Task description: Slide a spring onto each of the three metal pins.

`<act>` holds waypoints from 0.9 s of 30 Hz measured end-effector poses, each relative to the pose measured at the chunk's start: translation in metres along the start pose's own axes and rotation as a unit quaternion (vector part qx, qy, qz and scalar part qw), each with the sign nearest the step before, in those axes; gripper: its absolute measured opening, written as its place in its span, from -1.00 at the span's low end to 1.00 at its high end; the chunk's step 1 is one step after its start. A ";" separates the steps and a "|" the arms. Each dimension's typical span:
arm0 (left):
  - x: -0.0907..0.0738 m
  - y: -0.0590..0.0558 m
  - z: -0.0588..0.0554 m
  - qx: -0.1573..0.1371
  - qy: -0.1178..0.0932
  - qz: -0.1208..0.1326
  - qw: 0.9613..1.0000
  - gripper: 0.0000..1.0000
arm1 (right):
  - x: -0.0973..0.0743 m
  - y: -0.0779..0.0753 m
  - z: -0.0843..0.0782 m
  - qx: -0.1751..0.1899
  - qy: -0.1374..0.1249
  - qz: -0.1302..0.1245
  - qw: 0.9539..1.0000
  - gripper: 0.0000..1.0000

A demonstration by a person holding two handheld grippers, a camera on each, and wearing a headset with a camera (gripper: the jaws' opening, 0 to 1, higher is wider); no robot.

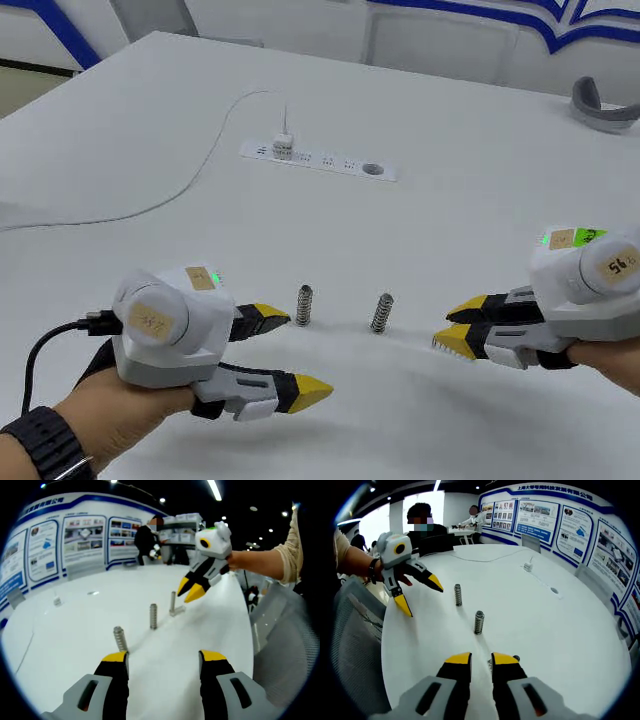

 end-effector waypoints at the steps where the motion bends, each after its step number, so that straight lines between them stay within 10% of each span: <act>1: 0.000 0.000 0.000 0.000 0.000 0.000 1.000 0.14 | -0.001 0.000 -0.002 0.001 0.000 -0.001 1.000 -0.67; 27: 0.000 -0.004 -0.003 0.000 0.008 -0.002 1.000 0.11 | 0.011 -0.026 -0.051 0.023 0.047 0.001 0.999 -0.67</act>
Point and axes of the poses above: the centre of the closed fingertips' face, and the gripper's own axes: x roughly forward along the fingers, y roughly to its left, z roughly out of its top, the point moved 2 cm from there along -x, roughly backward along the fingers, and after that the axes turned 3 degrees about z, right-handed, at the moved point
